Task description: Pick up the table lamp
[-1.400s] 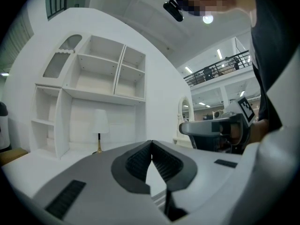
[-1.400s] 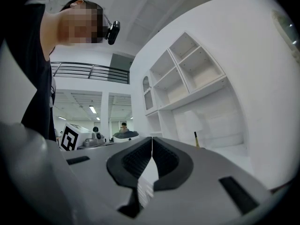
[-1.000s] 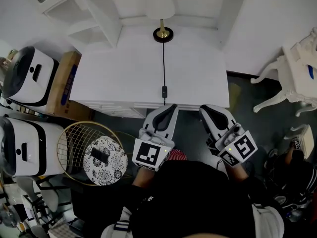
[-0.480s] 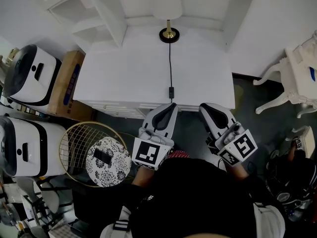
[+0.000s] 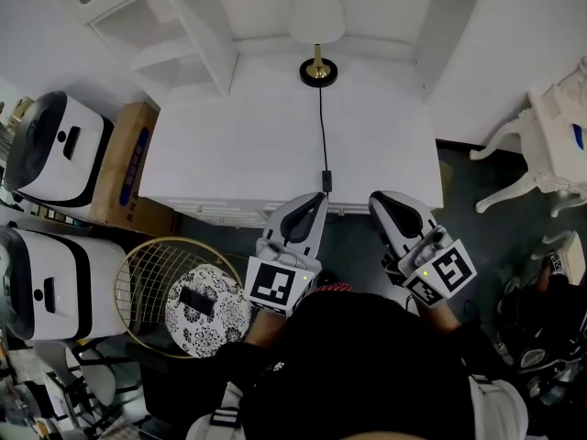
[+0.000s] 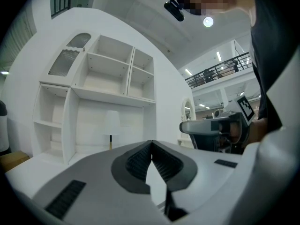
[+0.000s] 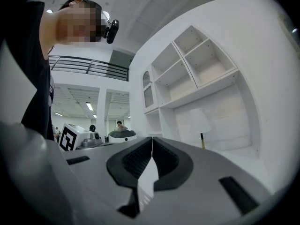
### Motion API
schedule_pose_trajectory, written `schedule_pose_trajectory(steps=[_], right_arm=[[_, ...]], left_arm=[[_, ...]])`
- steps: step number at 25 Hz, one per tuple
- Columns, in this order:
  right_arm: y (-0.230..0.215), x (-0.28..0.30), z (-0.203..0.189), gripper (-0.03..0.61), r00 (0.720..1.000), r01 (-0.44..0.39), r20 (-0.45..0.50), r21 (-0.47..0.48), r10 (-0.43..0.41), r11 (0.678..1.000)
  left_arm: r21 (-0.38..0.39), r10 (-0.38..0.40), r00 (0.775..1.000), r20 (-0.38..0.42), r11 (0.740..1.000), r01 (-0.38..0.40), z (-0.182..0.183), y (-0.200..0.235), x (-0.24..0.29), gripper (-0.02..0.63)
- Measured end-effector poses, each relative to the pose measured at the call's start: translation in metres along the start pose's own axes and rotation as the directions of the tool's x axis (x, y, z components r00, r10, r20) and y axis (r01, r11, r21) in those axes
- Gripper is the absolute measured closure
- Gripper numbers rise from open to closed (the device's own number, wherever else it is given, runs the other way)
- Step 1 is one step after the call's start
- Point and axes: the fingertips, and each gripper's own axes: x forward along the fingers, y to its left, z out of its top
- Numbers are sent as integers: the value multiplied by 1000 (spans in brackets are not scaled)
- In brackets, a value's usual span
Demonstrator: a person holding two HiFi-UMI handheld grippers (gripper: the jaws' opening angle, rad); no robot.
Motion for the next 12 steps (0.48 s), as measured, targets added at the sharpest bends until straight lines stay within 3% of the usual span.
schedule_pose_trajectory(steps=[12], right_arm=[[3,20,-6,563,999,43,-16,-12,-43,999]], left_arm=[[-26,-40,999,-6,999,40,-9,22,2,601]])
